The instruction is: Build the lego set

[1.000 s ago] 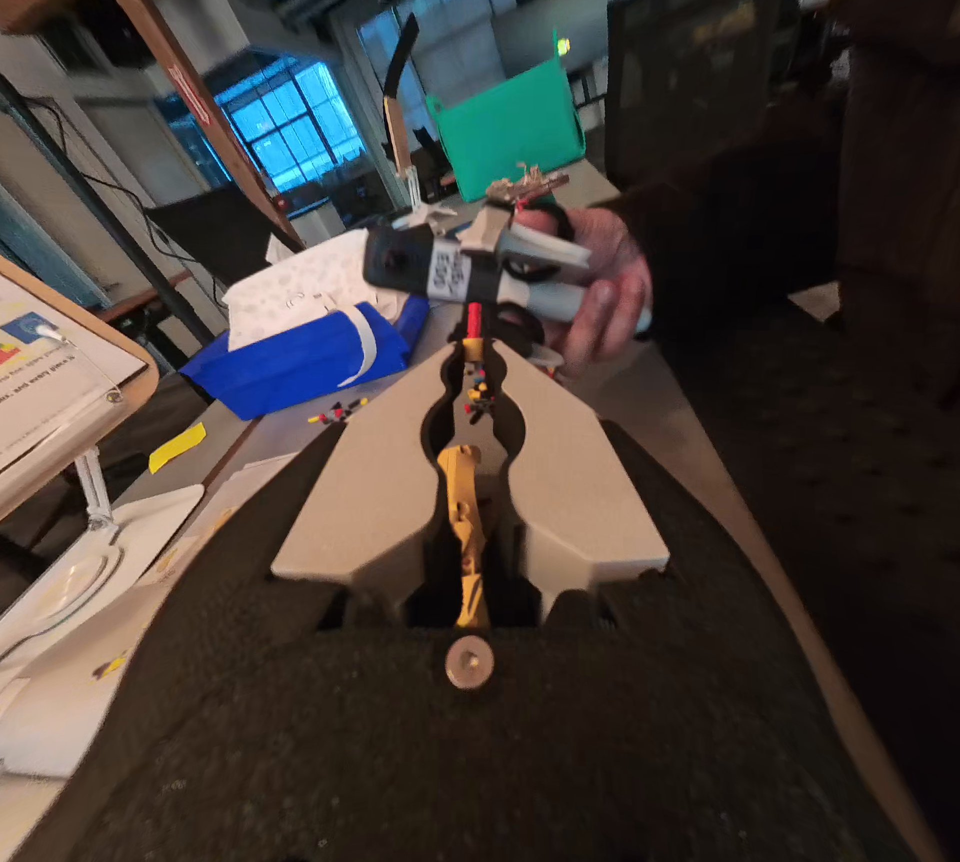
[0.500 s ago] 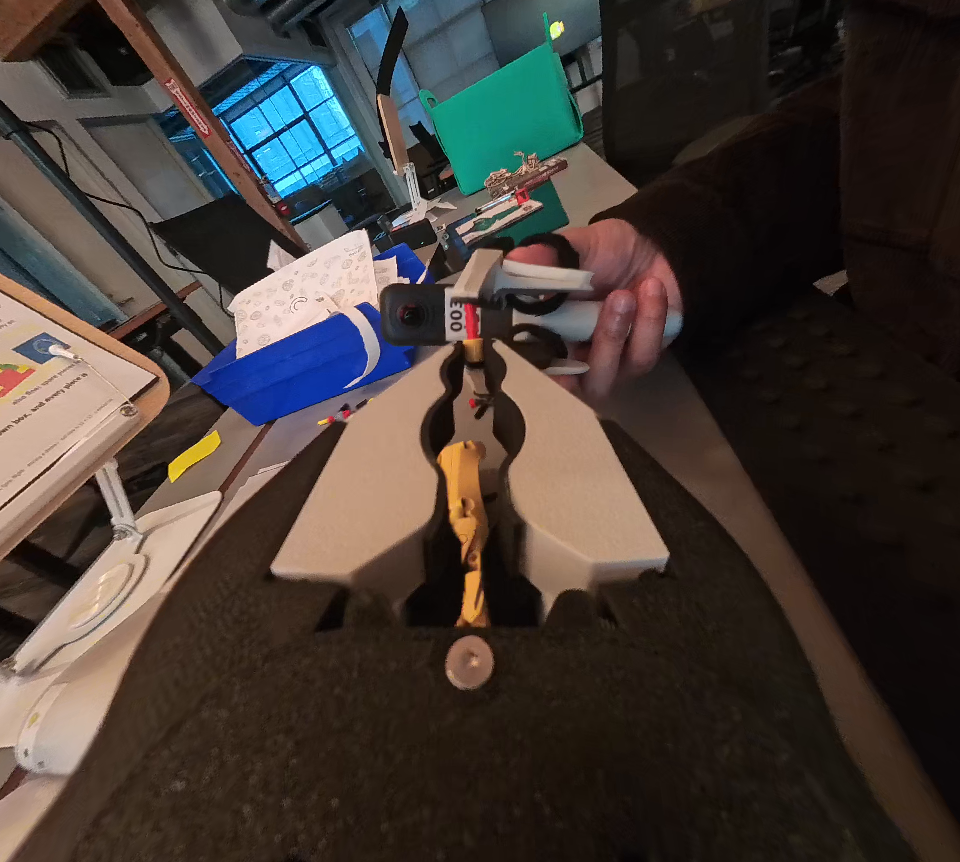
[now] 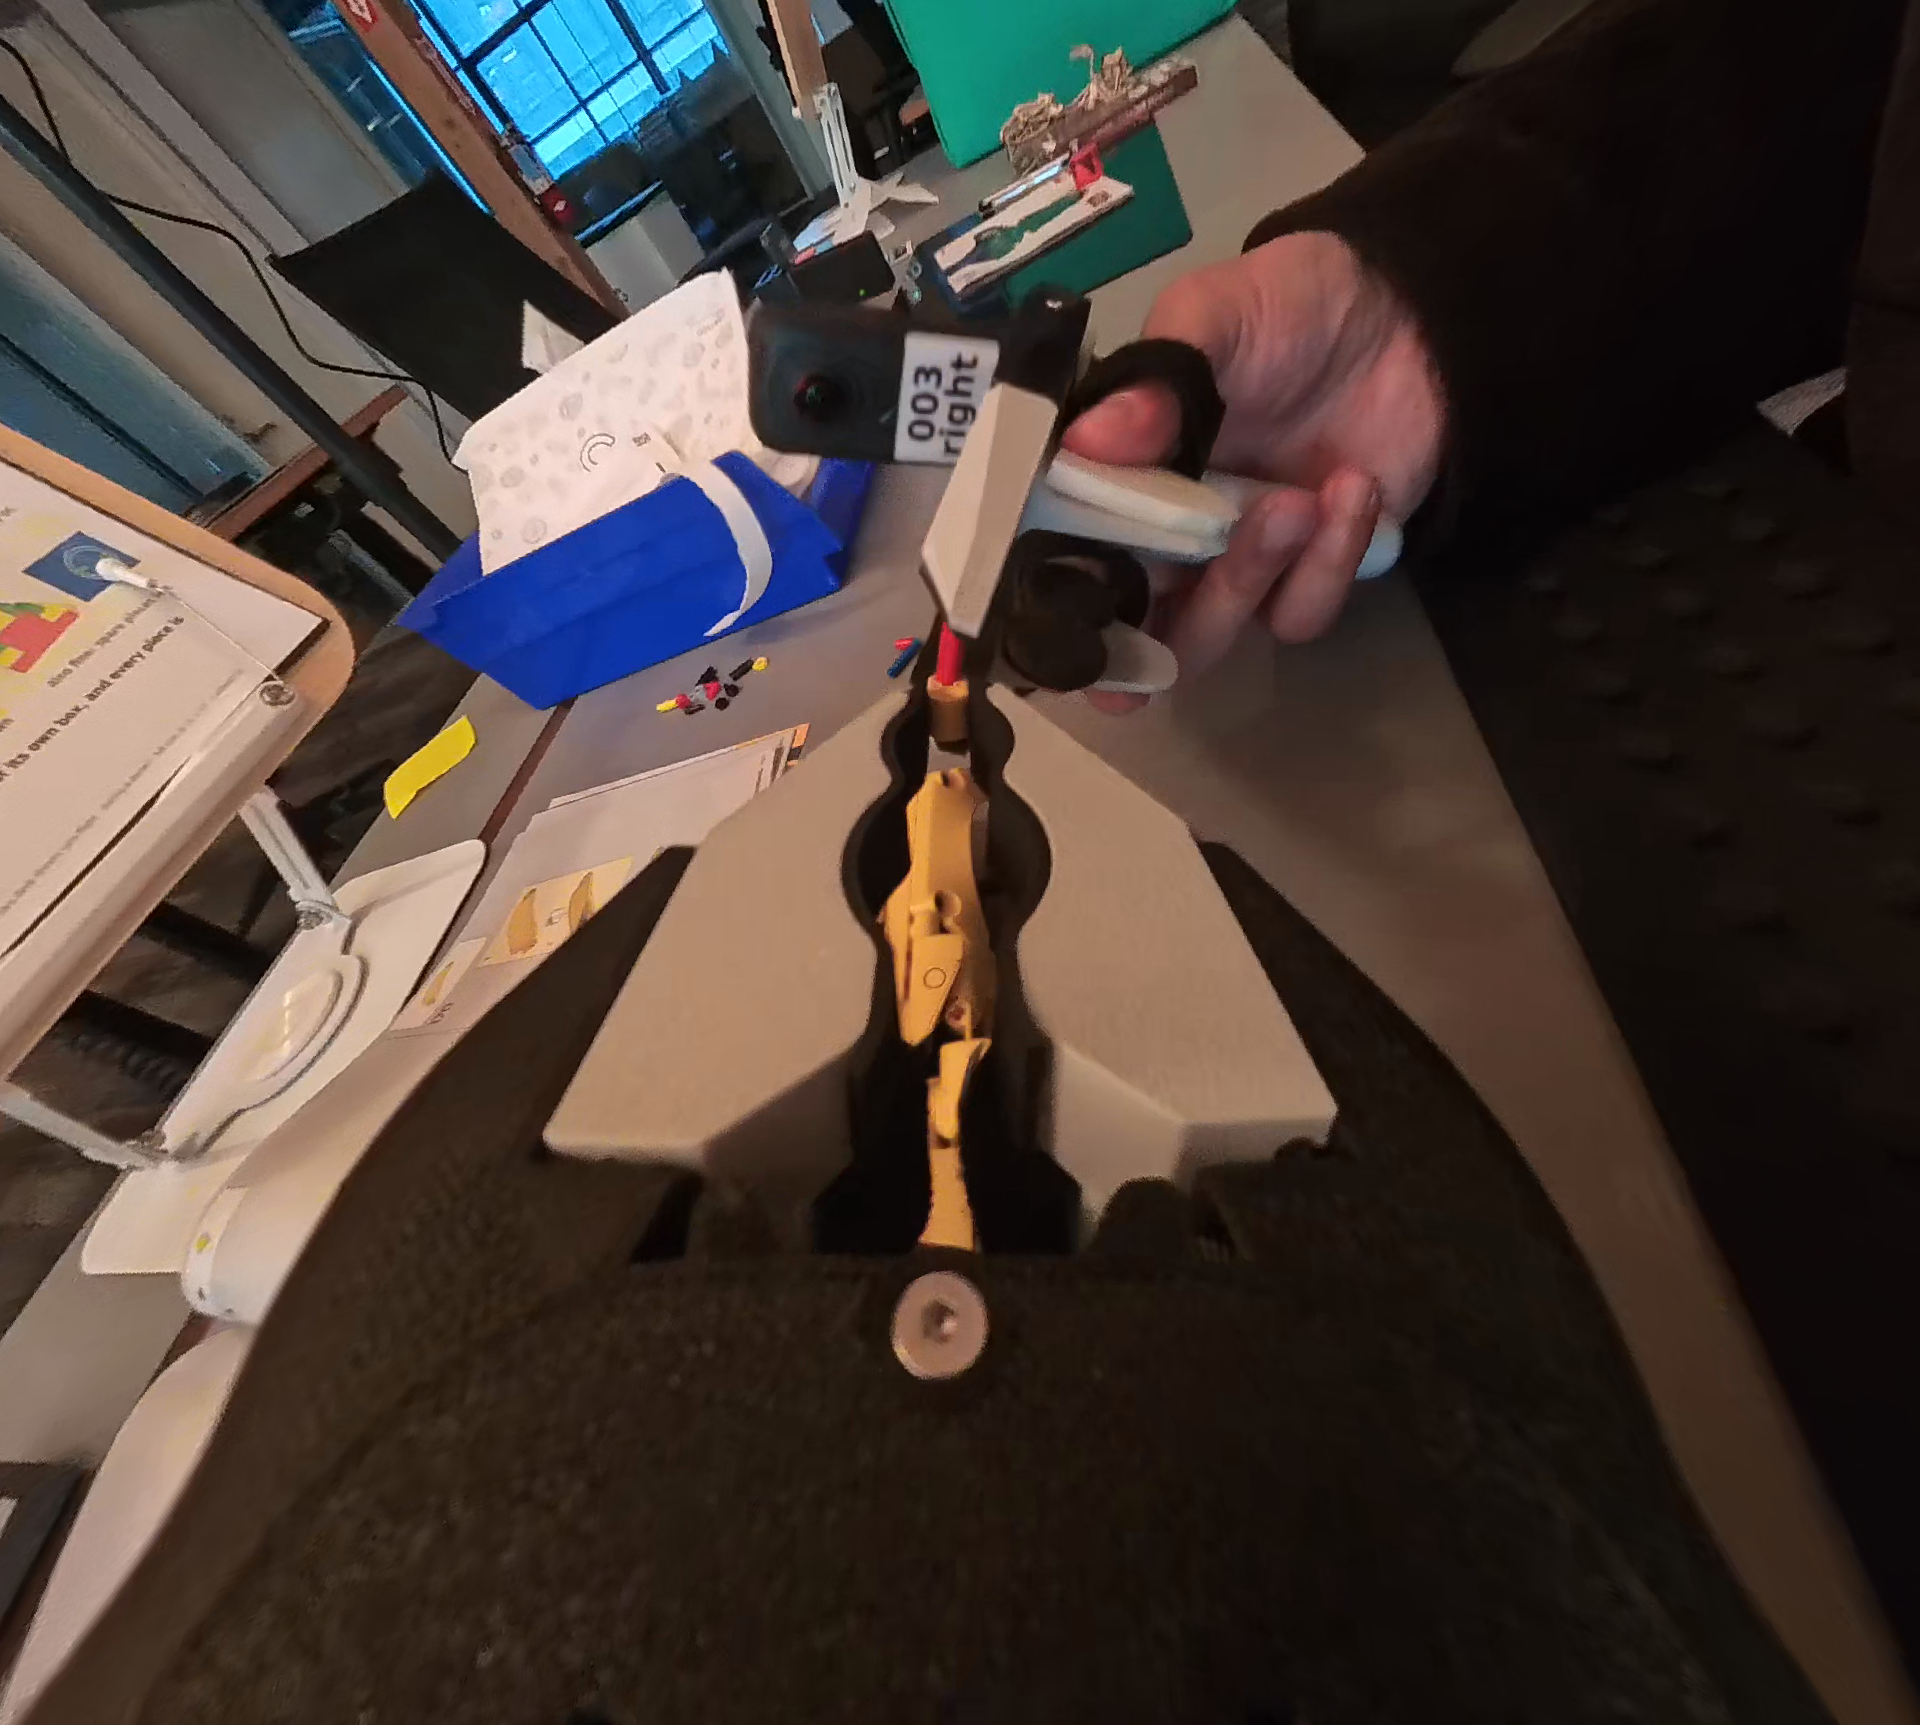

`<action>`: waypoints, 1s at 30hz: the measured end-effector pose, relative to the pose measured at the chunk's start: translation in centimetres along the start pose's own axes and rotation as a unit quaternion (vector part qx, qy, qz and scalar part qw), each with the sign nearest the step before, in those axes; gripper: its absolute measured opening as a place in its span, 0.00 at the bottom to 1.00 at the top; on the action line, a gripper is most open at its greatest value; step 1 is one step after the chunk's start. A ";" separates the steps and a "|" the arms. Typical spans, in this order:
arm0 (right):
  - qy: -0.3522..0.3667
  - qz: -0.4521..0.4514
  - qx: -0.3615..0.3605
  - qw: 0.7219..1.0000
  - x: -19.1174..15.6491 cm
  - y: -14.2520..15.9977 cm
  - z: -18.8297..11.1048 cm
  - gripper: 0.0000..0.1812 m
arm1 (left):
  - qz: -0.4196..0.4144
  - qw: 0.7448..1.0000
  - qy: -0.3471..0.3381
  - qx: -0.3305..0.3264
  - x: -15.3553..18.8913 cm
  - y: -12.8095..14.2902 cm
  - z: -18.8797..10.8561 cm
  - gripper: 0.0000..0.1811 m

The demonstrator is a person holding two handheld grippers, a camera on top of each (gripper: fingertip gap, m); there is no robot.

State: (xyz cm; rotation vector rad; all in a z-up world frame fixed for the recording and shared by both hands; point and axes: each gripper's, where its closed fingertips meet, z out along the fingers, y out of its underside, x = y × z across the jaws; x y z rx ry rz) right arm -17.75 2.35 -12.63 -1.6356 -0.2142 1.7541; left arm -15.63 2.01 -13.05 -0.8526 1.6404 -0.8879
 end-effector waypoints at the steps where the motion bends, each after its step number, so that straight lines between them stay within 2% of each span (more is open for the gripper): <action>1: 0.006 0.000 -0.003 1.000 0.1 0.0 -0.1 0.11 | 0.007 1.000 -0.004 -0.005 0.0 0.1 0.1 0.03; 5: 0.013 0.003 -0.008 1.000 0.2 0.0 -0.2 0.10 | 0.025 0.999 -0.012 -0.016 0.1 0.2 0.2 0.03; 10: -0.057 0.053 0.018 0.997 -0.6 -0.1 -0.1 0.07 | 0.032 0.999 -0.008 0.019 0.2 -0.8 -0.1 0.03; 14: -0.038 0.061 0.012 0.997 -0.3 -0.4 -0.1 0.07 | 0.019 1.000 -0.008 0.017 -0.1 -0.4 -0.1 0.04; 16: -0.037 0.035 0.009 0.999 -0.6 -0.8 0.0 0.09 | -0.005 1.000 -0.006 0.027 -0.4 -0.7 -0.3 0.04; 19: -0.029 -0.022 0.033 0.999 -1.2 -3.1 -0.6 0.13 | -0.046 0.998 -0.013 0.040 -1.6 -0.8 -1.0 0.04; 22: 0.046 -0.120 0.012 0.992 -0.4 -4.3 -0.4 0.16 | -0.134 0.988 -0.007 0.079 -2.9 -1.4 -1.8 0.04; 24: 0.108 -0.233 -0.020 0.966 0.4 -4.0 0.4 0.19 | -0.239 0.965 0.009 0.111 -4.0 -1.6 -2.2 0.04; 27: 0.213 -0.429 -0.060 0.876 1.8 -3.7 1.5 0.23 | -0.402 0.901 0.057 0.151 -5.1 -1.4 -2.7 0.04; 29: 0.273 -0.474 -0.061 0.835 2.7 -4.0 1.7 0.20 | -0.465 0.867 0.076 0.162 -5.7 -1.0 -3.0 0.04; 30: 0.279 -0.491 -0.062 0.823 3.0 -4.0 2.0 0.21 | -0.489 0.853 0.077 0.165 -6.0 -0.7 -3.1 0.04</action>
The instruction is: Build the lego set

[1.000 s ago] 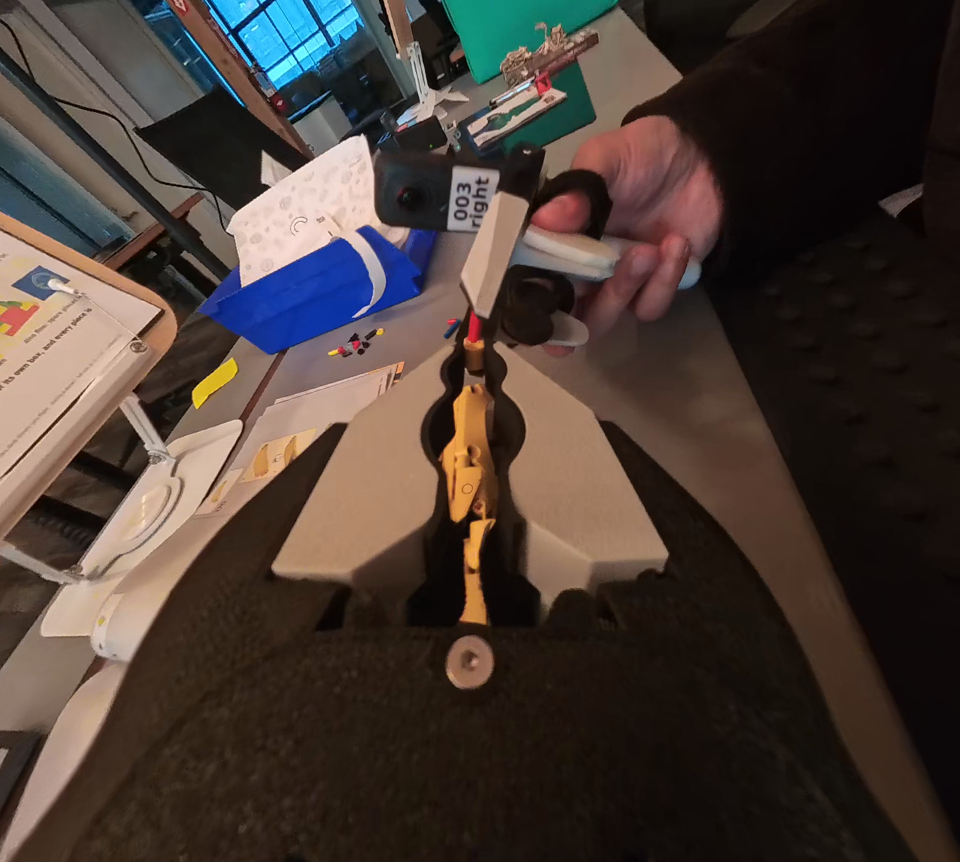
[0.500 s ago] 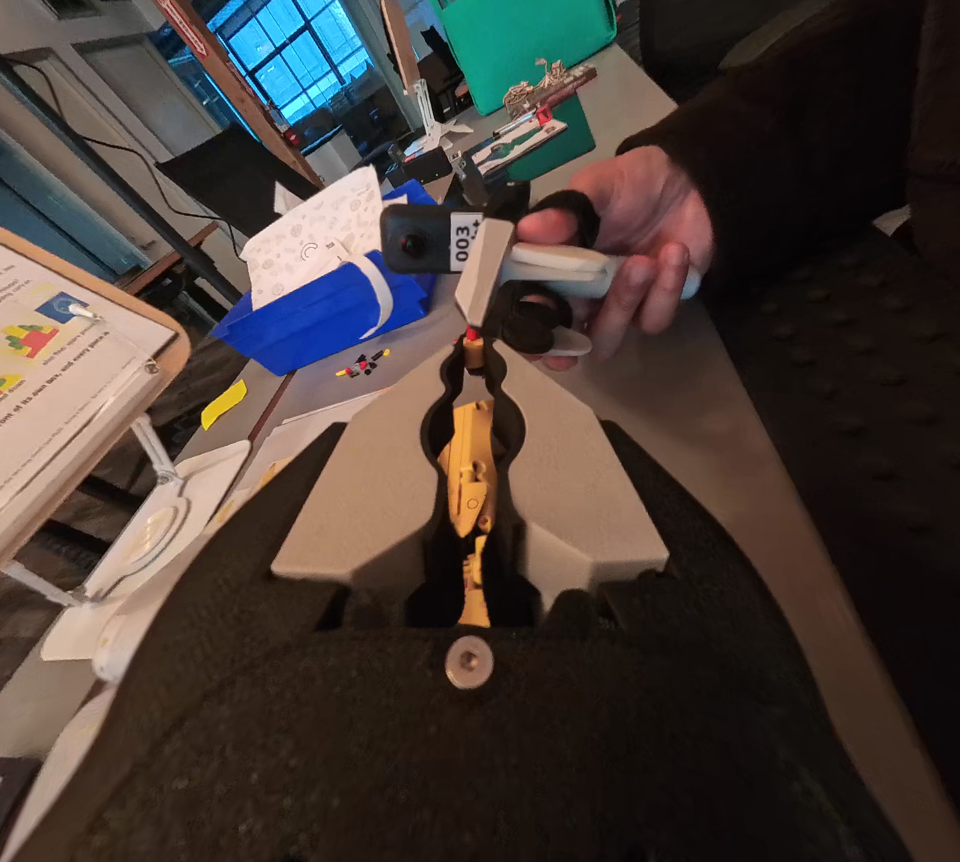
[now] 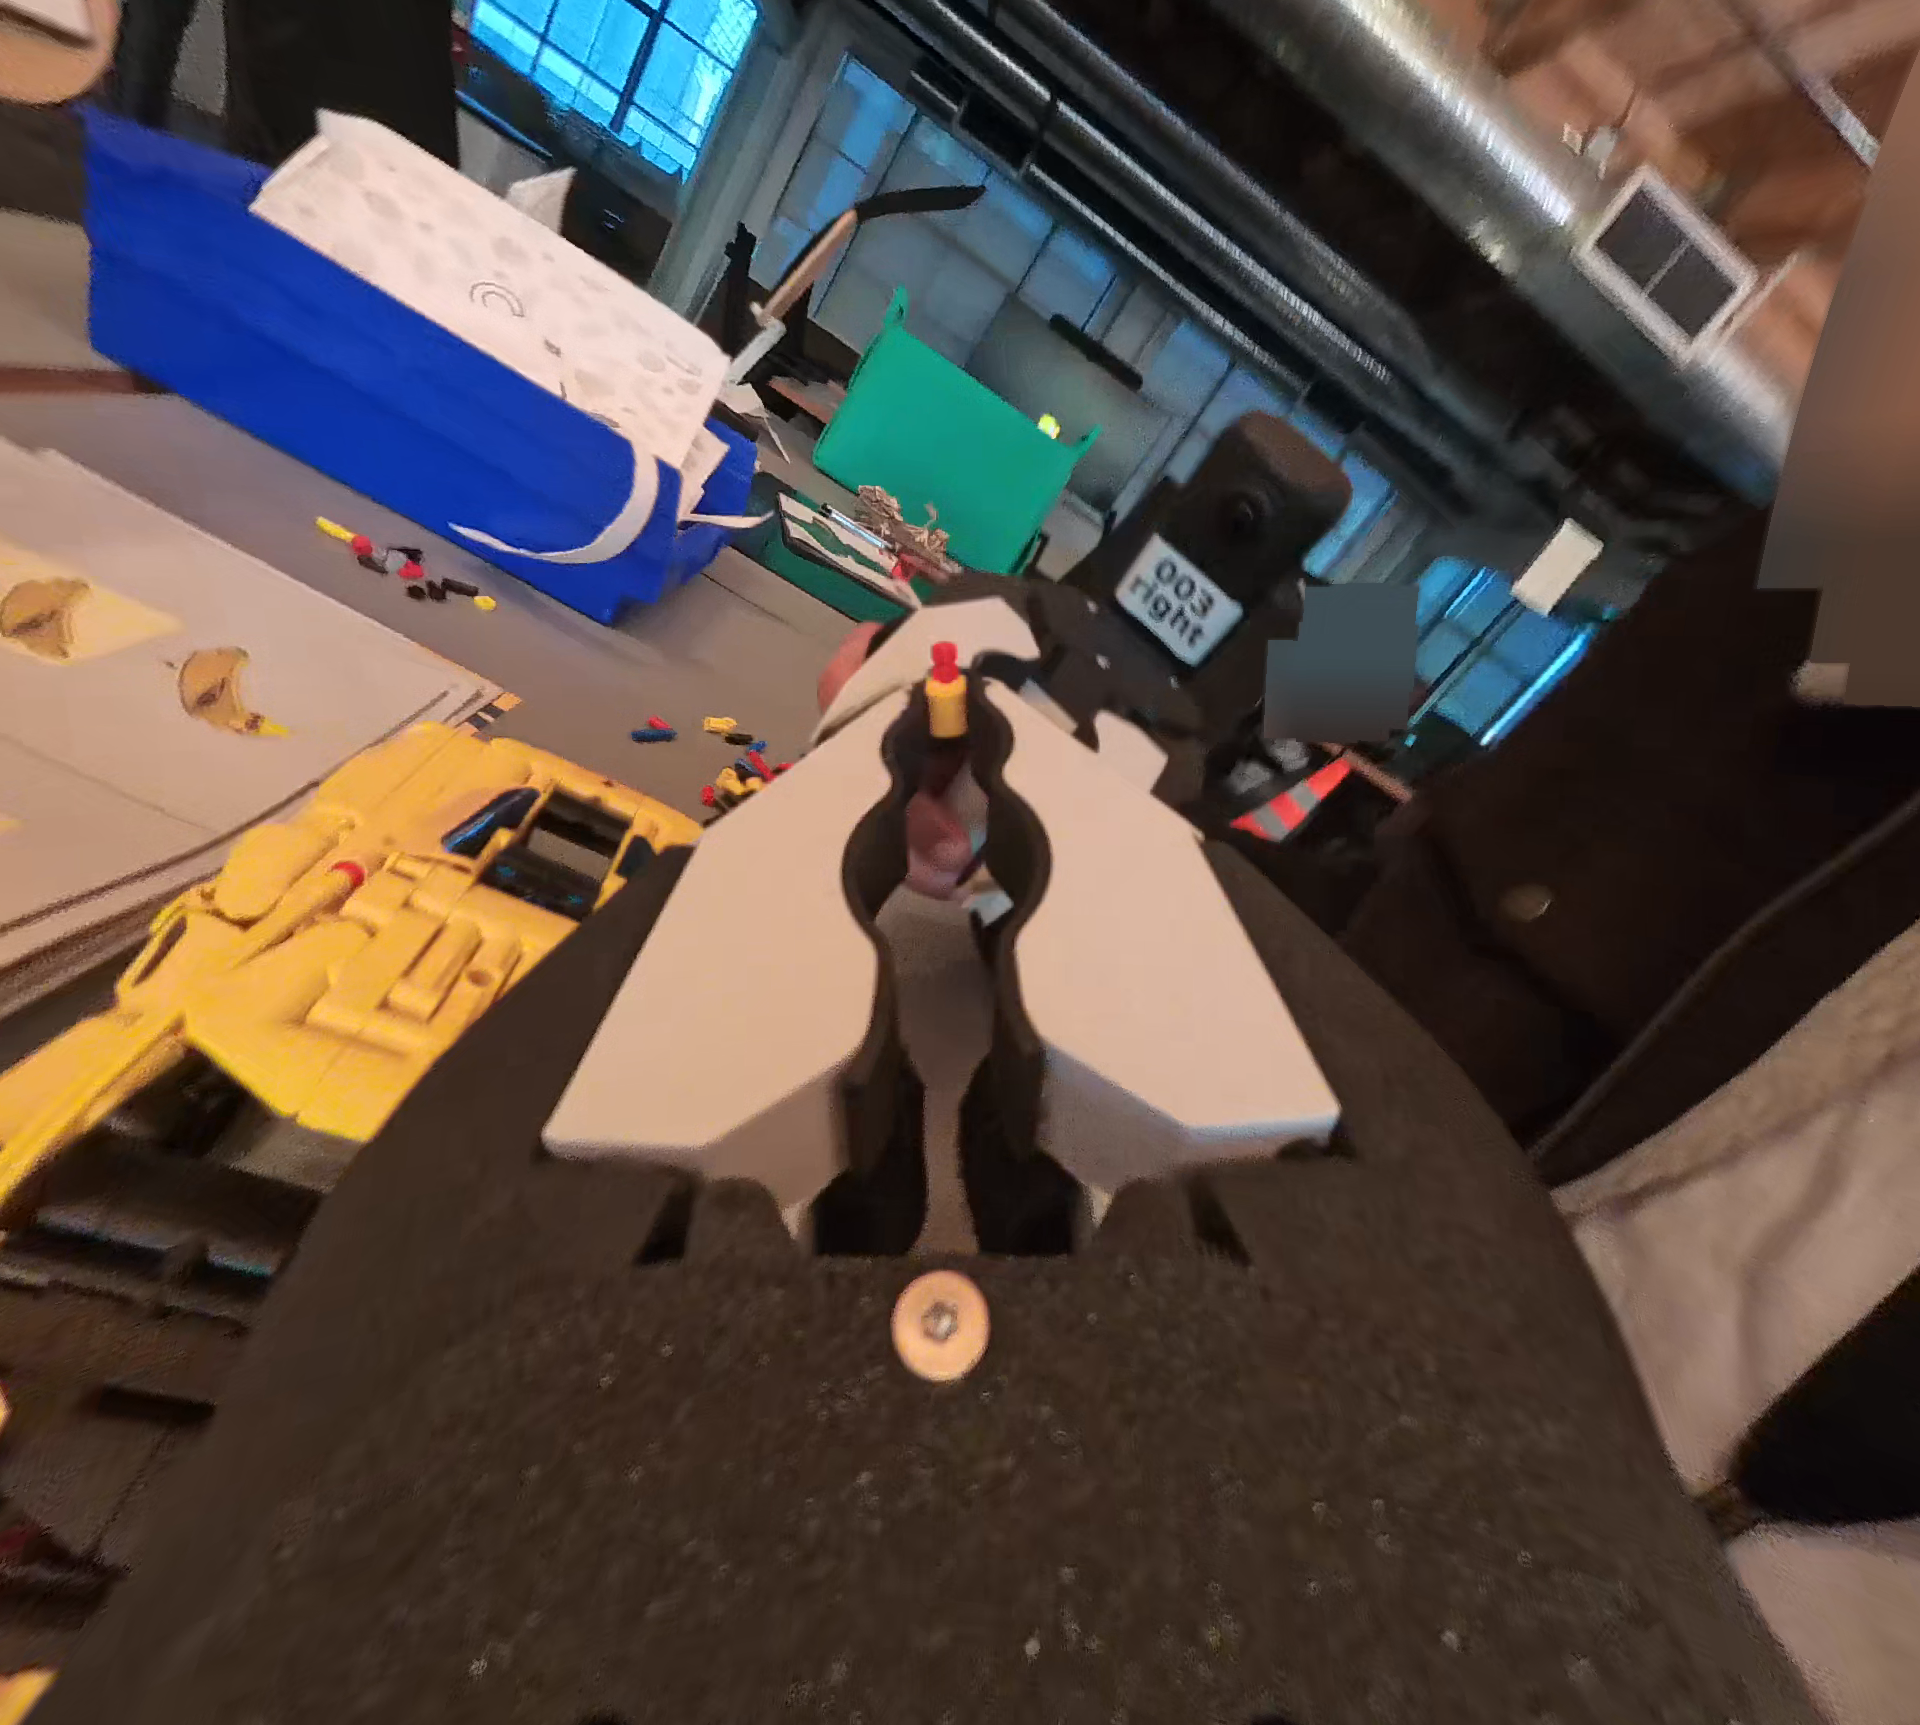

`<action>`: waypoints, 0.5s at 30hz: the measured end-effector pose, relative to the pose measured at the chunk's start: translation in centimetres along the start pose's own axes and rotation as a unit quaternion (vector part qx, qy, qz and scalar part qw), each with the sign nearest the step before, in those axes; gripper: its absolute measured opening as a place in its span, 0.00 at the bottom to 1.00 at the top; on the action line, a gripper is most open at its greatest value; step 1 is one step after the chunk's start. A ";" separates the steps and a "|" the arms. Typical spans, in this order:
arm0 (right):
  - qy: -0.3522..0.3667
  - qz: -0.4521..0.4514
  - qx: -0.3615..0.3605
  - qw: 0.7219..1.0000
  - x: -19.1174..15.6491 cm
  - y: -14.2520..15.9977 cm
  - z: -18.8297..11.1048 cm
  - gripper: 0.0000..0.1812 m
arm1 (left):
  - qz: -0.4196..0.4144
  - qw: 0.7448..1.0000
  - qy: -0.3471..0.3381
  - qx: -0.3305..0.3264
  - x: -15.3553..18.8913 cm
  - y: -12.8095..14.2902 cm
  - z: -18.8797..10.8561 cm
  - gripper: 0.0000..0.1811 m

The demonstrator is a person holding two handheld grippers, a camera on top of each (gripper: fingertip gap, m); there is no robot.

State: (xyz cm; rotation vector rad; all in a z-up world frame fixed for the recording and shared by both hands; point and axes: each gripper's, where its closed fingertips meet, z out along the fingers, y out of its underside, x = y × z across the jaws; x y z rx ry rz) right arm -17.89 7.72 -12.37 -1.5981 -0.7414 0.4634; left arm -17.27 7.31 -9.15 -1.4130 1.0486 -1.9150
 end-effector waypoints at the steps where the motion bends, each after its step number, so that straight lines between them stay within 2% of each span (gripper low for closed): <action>1: 0.010 -0.006 -0.003 1.000 0.2 0.2 0.4 0.22 | -0.020 1.000 0.000 0.007 -0.3 -0.2 -0.2 0.04; 5: 0.073 -0.022 -0.005 0.997 1.8 1.2 1.0 0.23 | -0.090 0.996 0.002 0.020 -1.3 -0.7 -1.0 0.04; 7: 0.105 -0.033 -0.016 0.994 2.6 1.9 0.9 0.24 | -0.165 0.985 0.030 0.047 -1.7 -1.4 -1.7 0.04; 11: 0.086 -0.026 -0.005 0.996 2.0 1.8 0.8 0.23 | -0.269 0.959 0.063 0.063 -2.7 -1.0 -2.2 0.04; 15: 0.060 -0.027 0.031 0.997 1.1 0.2 0.6 0.22 | -0.272 0.960 0.057 0.041 -2.8 0.0 -1.7 0.04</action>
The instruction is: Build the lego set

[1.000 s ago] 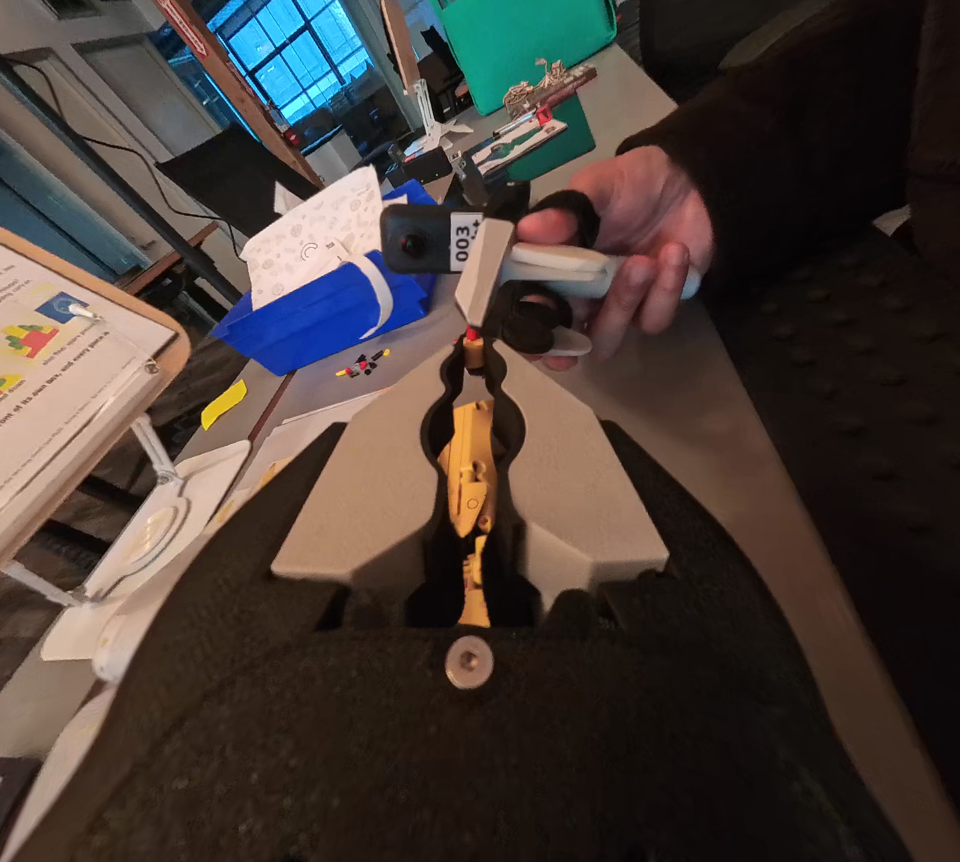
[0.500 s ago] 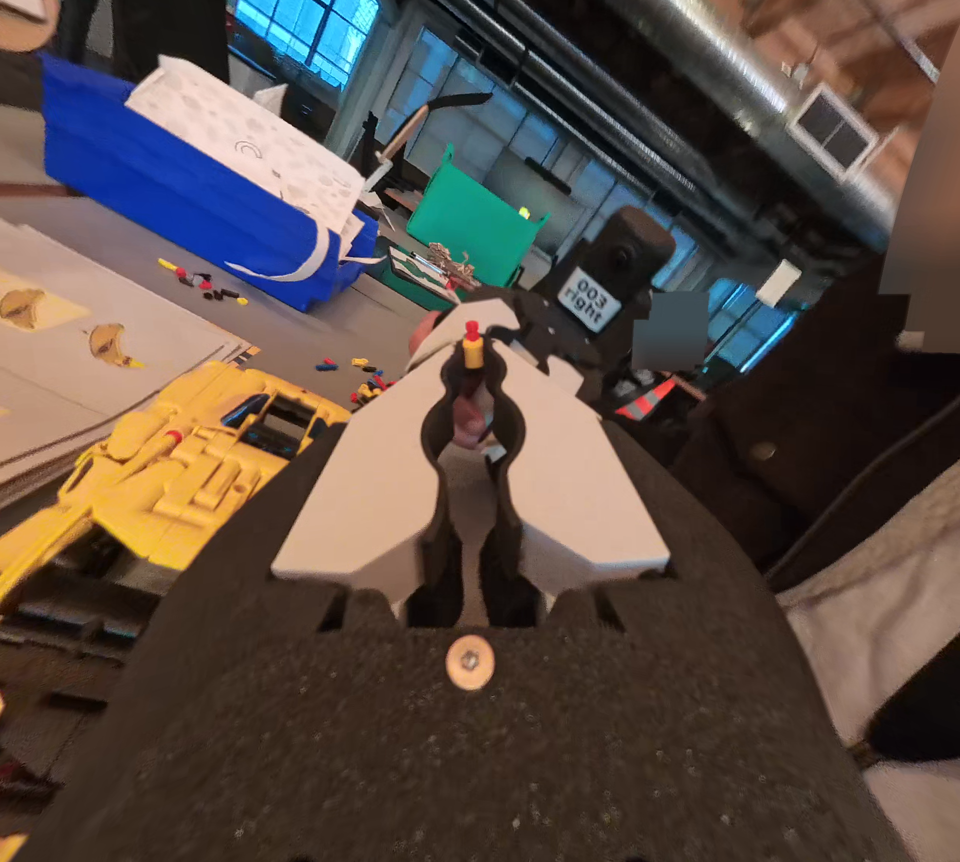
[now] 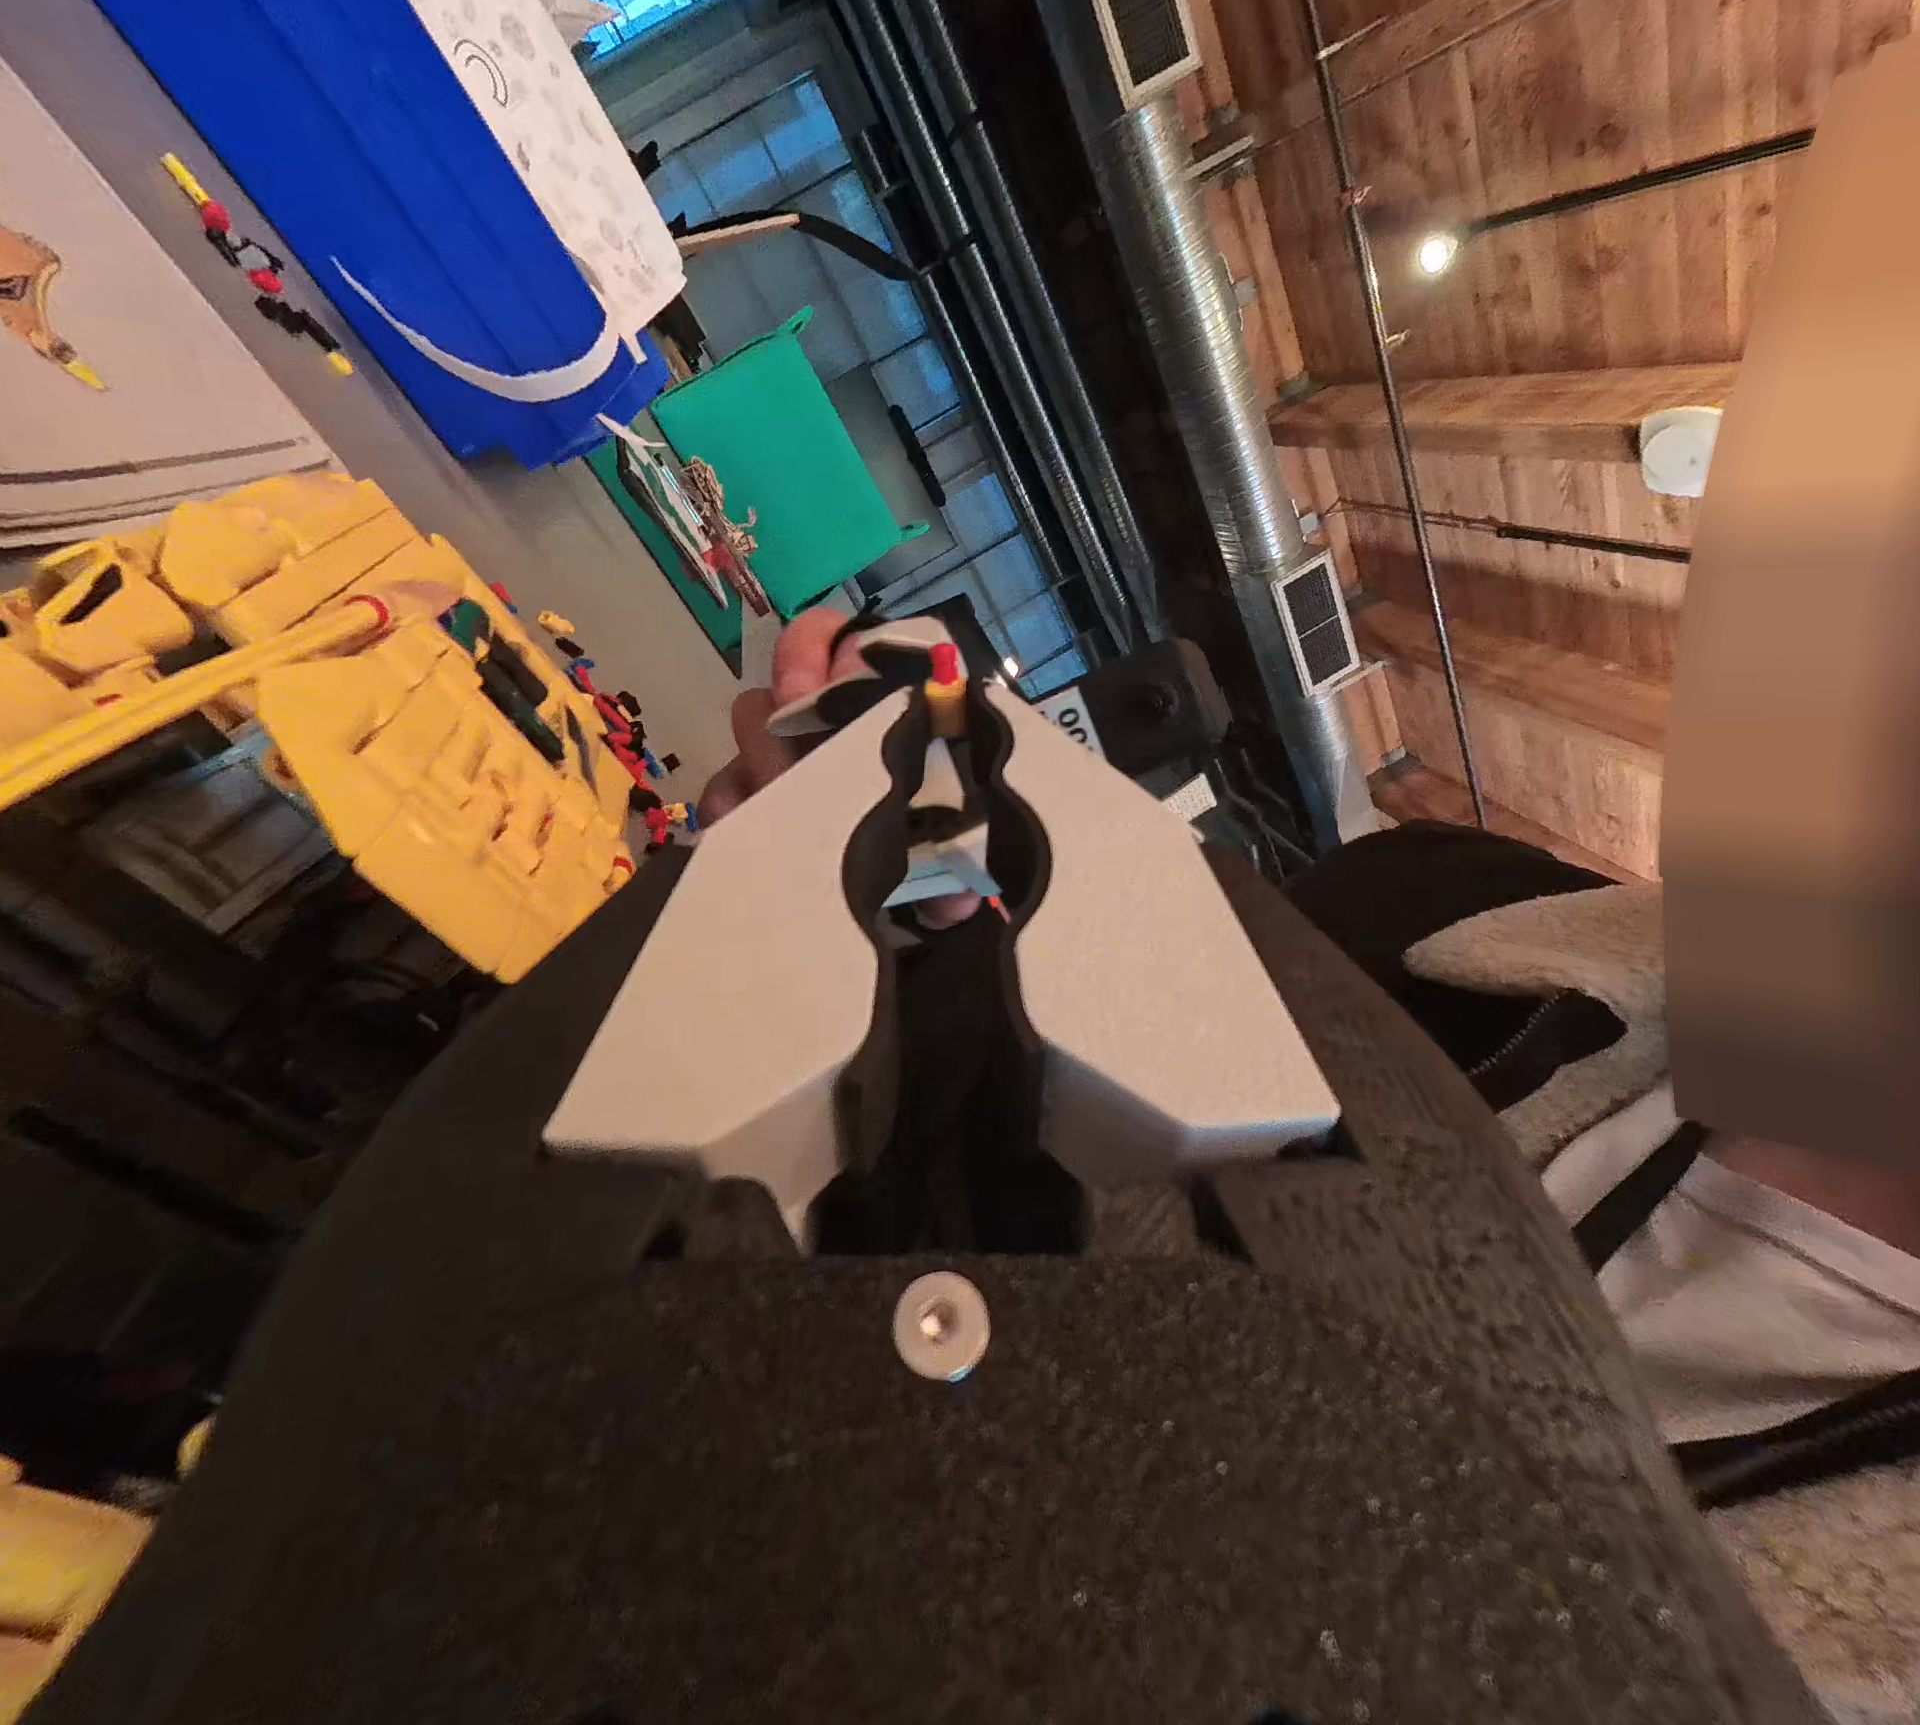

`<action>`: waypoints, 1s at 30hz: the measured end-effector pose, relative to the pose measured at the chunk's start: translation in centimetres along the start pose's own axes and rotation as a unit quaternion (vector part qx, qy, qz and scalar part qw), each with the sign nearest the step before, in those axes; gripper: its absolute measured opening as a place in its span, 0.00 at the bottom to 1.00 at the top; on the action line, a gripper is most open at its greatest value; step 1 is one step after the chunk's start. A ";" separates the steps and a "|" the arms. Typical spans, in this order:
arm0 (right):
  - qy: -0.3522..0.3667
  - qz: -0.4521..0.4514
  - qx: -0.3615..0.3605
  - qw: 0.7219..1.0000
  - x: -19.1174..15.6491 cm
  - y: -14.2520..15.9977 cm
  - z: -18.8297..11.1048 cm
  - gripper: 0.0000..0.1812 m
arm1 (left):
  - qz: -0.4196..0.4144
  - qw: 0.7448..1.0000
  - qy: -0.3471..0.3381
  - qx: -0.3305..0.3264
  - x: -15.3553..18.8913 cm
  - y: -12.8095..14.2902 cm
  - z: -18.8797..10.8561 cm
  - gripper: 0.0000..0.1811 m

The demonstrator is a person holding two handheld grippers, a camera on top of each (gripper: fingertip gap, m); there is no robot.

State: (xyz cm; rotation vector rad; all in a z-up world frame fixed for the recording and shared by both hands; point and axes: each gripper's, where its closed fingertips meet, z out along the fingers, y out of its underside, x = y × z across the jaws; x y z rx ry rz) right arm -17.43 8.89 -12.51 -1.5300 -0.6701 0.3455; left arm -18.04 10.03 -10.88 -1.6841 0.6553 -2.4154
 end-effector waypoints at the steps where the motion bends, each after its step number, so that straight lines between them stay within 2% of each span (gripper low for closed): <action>1: -0.004 0.000 0.009 1.000 -0.1 -0.4 -0.2 0.22 | -0.004 1.000 0.003 -0.001 0.0 0.1 0.0 0.04; 5: -0.017 0.003 0.032 0.999 -0.5 -1.3 -1.1 0.15 | -0.023 0.999 0.017 -0.015 0.1 0.7 0.3 0.04; 13: -0.022 -0.015 0.016 1.000 -0.9 -0.5 -0.9 0.18 | 0.003 0.997 0.000 -0.076 0.2 3.1 1.2 0.04; 22: -0.043 -0.054 0.014 0.997 -2.0 -0.3 -0.8 0.14 | 0.015 0.990 -0.003 -0.138 0.3 5.2 1.6 0.04; 25: -0.052 -0.063 0.015 0.997 -2.4 -0.3 -0.8 0.08 | 0.013 0.991 0.002 -0.134 0.4 5.1 1.7 0.04; 30: -0.037 -0.080 0.022 0.996 -2.2 -0.8 -0.9 0.07 | 0.041 0.991 0.007 -0.130 0.9 4.8 1.9 0.04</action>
